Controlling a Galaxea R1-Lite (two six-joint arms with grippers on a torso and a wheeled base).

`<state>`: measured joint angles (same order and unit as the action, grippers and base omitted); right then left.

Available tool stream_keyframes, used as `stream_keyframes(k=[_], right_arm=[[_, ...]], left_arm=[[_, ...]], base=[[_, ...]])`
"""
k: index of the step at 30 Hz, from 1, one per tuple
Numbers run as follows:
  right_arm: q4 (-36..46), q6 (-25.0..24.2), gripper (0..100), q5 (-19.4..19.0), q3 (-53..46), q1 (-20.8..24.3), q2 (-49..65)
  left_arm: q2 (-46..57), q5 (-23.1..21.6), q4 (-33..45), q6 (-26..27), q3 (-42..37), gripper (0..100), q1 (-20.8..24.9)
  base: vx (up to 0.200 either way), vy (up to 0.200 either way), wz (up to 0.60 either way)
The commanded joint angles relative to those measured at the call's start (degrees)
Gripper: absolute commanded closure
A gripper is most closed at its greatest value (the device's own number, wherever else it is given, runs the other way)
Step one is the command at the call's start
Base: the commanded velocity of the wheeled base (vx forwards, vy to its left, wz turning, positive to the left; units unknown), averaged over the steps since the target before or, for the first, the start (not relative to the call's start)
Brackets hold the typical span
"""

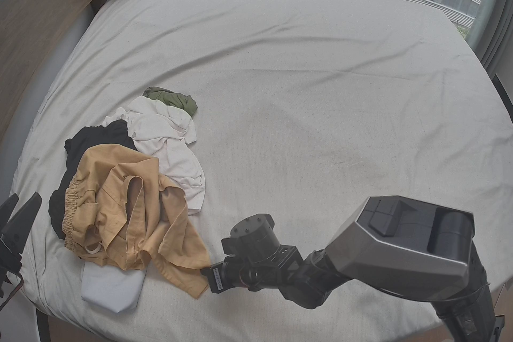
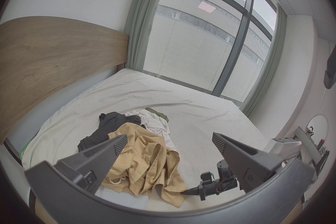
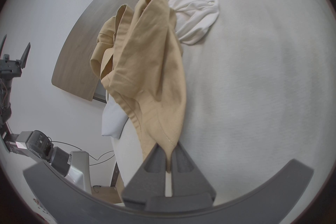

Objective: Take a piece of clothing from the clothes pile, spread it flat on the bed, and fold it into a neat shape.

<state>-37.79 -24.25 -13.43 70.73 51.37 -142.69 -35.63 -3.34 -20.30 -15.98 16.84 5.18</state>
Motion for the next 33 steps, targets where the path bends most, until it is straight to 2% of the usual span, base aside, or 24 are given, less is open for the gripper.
stream_keyframes(k=[1, 12, 17, 33], right_arm=[[0.0, 0.2, 100, 0.1, -2.5, -1.4, 3.7], [-0.3, 2.3, 100, 0.4, -11.1, -6.3, 10.9], [-4.0, 3.8, 100, 0.4, -15.3, -8.4, 12.6], [-10.4, 4.1, 100, 0.3, -26.2, -13.9, 17.8]], left_arm=[[0.0, 0.0, 0.0, 0.0, 0.0, 0, 0.0], [-0.3, -0.1, 0.0, 0.0, 0.0, 0, 0.1], [-0.5, -1.3, 0.0, 0.1, 0.0, 0, 0.1], [-0.5, -2.1, 0.0, 0.1, -0.8, 0, 0.1]], base=[[0.000, 0.000, 0.00], [0.000, 0.000, 0.00], [0.000, 0.000, 0.00], [0.000, 0.000, 0.00]])
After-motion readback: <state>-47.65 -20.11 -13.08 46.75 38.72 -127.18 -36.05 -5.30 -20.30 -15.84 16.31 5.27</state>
